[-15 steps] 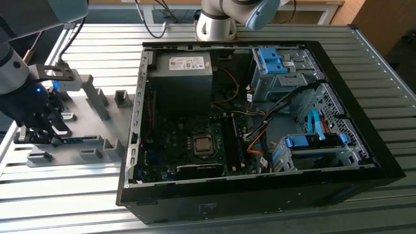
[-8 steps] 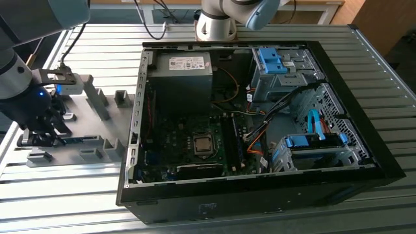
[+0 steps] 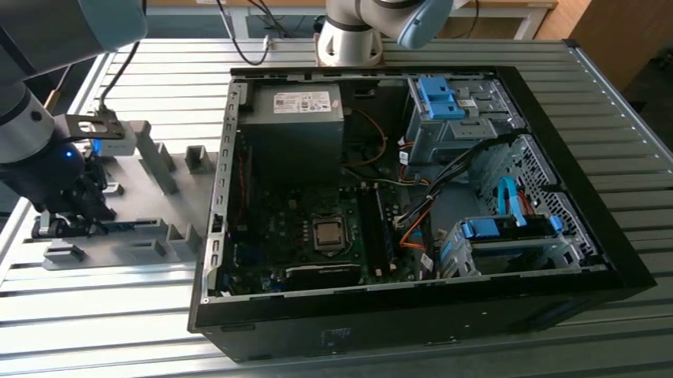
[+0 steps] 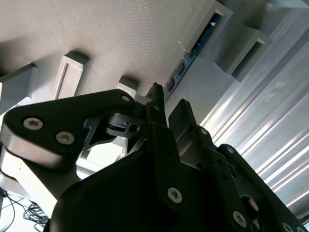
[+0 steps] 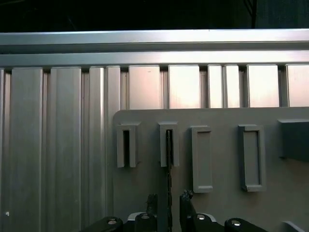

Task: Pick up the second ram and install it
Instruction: 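Pick up the second ram and move it above second insertion slot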

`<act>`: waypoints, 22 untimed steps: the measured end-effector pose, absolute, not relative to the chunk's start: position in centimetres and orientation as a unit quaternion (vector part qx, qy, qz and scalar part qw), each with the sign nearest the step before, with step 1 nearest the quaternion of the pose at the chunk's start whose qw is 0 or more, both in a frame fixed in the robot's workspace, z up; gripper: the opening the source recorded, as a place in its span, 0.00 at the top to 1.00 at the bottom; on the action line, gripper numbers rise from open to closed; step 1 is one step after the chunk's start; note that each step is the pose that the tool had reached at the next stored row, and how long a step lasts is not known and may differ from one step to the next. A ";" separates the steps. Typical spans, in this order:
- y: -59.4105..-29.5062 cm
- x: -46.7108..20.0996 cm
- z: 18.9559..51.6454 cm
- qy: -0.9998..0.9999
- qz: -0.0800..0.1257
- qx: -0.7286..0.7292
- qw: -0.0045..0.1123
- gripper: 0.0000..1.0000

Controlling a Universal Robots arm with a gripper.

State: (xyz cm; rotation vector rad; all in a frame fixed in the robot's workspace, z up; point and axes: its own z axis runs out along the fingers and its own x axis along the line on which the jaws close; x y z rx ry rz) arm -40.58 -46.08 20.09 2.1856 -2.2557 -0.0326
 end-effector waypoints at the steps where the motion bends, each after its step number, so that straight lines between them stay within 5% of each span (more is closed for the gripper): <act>1: -46.1 -40.6 20.0 -0.718 -0.010 0.696 0.000 0.68; 22: -46.0 -40.8 19.5 -0.718 -0.010 0.696 0.000 0.76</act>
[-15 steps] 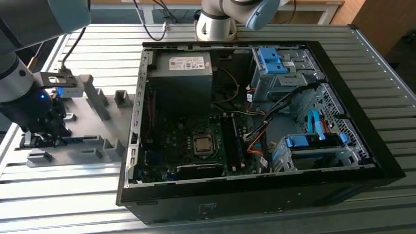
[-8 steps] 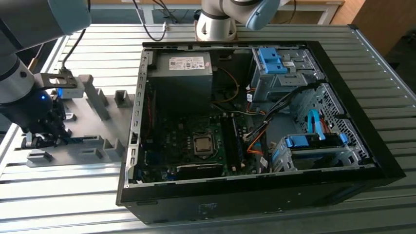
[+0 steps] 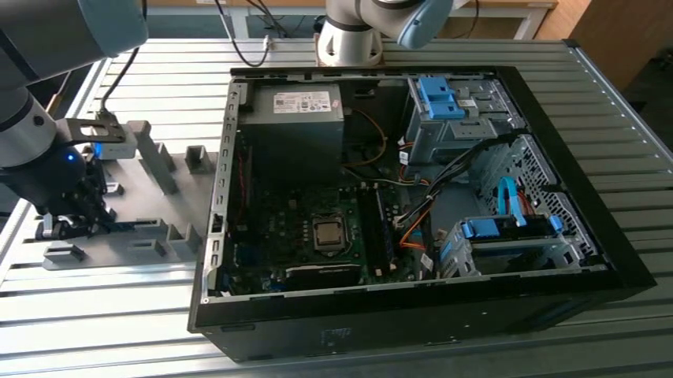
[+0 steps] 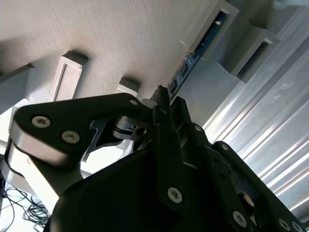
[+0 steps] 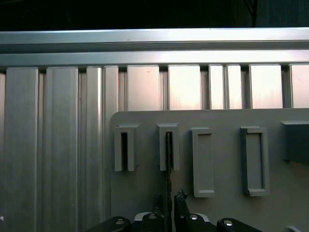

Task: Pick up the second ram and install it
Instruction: 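Pick up the second ram and move it above second insertion slot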

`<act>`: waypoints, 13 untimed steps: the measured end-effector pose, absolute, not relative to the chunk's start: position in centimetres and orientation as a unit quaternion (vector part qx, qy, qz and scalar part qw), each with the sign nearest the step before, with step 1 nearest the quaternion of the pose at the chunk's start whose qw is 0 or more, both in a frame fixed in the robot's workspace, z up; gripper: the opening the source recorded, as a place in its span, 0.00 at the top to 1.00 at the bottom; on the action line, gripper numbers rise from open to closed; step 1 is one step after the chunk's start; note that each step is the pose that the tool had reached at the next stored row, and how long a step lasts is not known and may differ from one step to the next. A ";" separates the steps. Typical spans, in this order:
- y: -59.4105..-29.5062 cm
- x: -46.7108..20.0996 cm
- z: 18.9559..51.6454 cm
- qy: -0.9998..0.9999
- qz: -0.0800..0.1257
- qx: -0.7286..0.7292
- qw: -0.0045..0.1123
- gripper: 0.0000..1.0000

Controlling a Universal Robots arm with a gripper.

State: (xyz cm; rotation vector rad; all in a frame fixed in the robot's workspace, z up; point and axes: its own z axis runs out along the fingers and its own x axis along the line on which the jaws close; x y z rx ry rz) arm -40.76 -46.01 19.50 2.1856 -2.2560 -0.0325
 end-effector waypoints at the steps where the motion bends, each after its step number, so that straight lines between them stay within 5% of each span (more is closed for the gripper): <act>1: -46.0 -40.8 19.5 -0.718 -0.010 0.696 0.000 0.76; 9: -45.9 -40.8 19.5 -0.718 -0.010 0.696 0.000 0.76; 13: -45.9 -40.8 19.4 -0.718 -0.010 0.696 0.000 0.85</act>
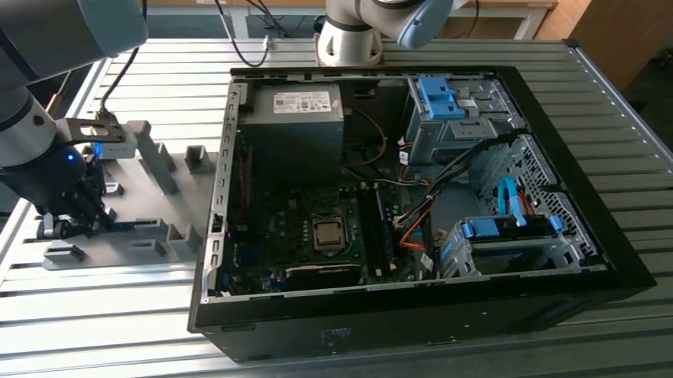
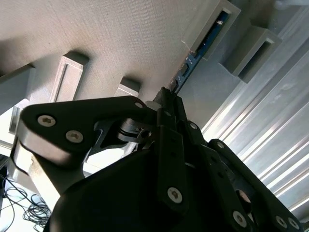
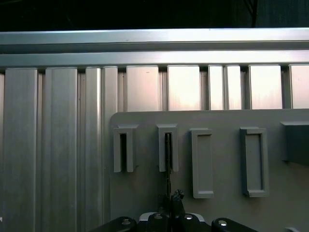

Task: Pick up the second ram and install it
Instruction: 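Pick up the second ram and move it above second insertion slot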

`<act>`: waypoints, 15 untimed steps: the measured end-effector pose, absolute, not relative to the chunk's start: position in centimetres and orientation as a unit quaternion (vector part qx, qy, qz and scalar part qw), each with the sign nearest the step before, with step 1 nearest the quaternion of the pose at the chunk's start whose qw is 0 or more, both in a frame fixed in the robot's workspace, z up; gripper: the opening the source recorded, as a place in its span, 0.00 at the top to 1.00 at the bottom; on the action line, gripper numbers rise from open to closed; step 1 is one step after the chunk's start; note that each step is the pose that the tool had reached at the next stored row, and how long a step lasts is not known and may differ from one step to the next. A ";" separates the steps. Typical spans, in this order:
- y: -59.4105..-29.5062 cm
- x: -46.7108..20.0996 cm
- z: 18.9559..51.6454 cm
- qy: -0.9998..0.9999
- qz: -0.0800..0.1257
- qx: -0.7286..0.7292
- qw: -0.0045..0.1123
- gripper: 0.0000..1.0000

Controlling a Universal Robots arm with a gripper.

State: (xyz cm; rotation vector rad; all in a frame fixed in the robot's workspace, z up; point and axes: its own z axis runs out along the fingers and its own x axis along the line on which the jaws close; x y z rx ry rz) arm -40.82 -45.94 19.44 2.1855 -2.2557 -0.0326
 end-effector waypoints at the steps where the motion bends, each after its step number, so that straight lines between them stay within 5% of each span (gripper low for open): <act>1: -45.9 -40.8 19.4 -0.718 -0.010 0.696 0.000 0.85; 15: -45.9 -40.8 19.8 -0.718 -0.010 0.696 0.000 0.86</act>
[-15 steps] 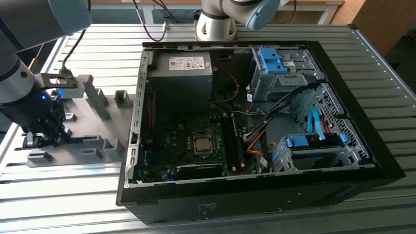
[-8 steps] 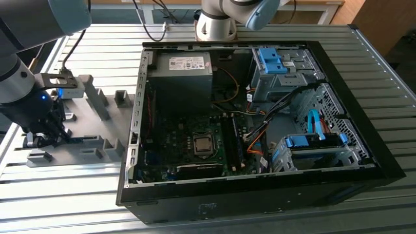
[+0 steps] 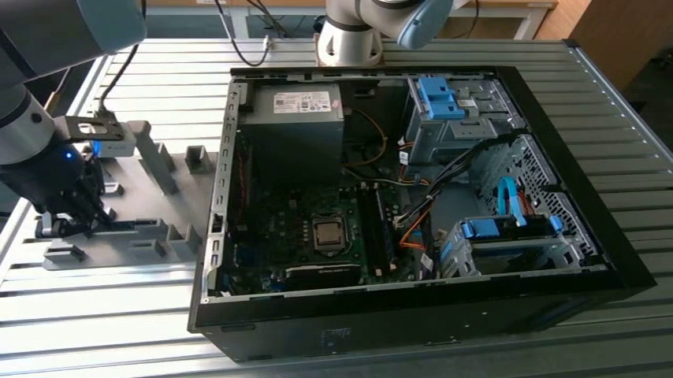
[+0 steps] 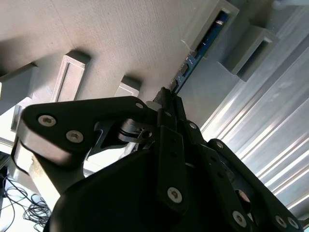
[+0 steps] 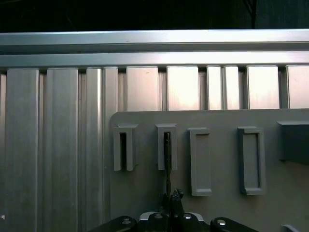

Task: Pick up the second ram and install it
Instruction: 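Pick up the second ram and move it above second insertion slot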

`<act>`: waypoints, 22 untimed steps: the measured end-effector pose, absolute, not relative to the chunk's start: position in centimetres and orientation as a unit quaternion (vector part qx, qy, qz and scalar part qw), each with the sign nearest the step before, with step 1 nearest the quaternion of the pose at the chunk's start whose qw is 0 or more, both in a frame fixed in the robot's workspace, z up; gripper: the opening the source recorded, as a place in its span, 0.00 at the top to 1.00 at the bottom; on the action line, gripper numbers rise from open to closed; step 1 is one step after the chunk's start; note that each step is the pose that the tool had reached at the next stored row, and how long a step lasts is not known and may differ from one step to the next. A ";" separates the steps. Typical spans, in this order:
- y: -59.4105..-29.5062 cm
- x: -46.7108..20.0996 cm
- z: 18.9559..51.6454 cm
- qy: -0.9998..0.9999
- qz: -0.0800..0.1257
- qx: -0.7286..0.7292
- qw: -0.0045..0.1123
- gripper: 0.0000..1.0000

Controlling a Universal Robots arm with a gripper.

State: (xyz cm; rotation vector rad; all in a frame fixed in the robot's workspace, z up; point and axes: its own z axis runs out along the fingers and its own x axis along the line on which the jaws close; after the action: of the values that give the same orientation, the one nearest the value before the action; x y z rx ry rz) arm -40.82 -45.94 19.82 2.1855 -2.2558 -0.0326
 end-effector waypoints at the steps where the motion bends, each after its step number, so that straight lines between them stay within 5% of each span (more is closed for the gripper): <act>1: -45.9 -40.8 19.9 -0.718 -0.010 0.696 0.000 0.86; 22: -45.9 -40.8 22.0 -0.718 -0.010 0.696 0.000 0.86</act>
State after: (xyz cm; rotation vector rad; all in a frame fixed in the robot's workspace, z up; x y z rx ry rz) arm -40.82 -45.94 21.99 2.1853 -2.2555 -0.0319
